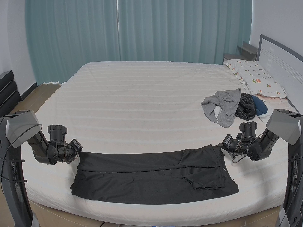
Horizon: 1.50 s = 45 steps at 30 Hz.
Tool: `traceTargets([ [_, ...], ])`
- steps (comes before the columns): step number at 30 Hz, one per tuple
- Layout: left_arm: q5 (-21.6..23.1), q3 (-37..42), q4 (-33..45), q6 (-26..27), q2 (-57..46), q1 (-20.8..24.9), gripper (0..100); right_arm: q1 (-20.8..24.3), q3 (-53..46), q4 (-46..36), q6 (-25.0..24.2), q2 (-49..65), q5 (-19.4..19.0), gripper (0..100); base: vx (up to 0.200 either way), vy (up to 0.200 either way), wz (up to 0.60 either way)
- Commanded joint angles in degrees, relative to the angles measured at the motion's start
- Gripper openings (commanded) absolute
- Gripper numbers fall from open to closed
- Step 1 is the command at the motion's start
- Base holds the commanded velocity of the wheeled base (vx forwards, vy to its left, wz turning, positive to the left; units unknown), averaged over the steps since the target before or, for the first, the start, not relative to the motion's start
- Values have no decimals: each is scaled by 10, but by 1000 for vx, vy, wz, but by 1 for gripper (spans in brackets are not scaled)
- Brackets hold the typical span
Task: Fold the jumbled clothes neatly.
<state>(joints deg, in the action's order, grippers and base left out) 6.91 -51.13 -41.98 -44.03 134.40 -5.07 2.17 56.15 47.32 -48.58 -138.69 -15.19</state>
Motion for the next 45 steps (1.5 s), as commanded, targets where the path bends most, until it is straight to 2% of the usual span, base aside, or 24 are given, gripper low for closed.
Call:
traceTargets([
  [1, 0, 1, 1, -1, -1, 0, 100, 0, -2, 0, 0, -1, -1, 100, 0, 0, 0],
  [10, 6, 20, 1, -5, -22, -7, 100, -7, -53, 3, -31, 65, -8, 100, 0, 0, 0],
  [14, 34, 75, -2, -4, -91, -20, 100, -9, -140, 41, -37, 130, -21, 100, 0, 0, 0],
  [18, 58, 122, -3, -9, -134, -17, 100, -3, -184, 55, -36, 157, -20, 100, 0, 0, 0],
  [21, 63, 154, -4, -25, -145, -14, 100, 0, -211, 56, -37, 176, -22, 100, -200, 0, 0],
  [27, 82, 191, -4, -26, -147, -15, 100, 5, -255, 58, -54, 191, -35, 100, -200, 0, 0],
  [34, 75, 221, -5, -15, -139, -11, 100, -1, -266, 58, -61, 185, -49, 100, 0, 0, 0],
  [42, 72, 247, -4, 34, -134, -6, 100, -1, -283, 80, -61, 183, -52, 100, 0, 0, 0],
  [45, 68, 249, -4, 35, -134, -3, 100, 2, -290, 93, -61, 182, -52, 100, 0, 0, 0],
])
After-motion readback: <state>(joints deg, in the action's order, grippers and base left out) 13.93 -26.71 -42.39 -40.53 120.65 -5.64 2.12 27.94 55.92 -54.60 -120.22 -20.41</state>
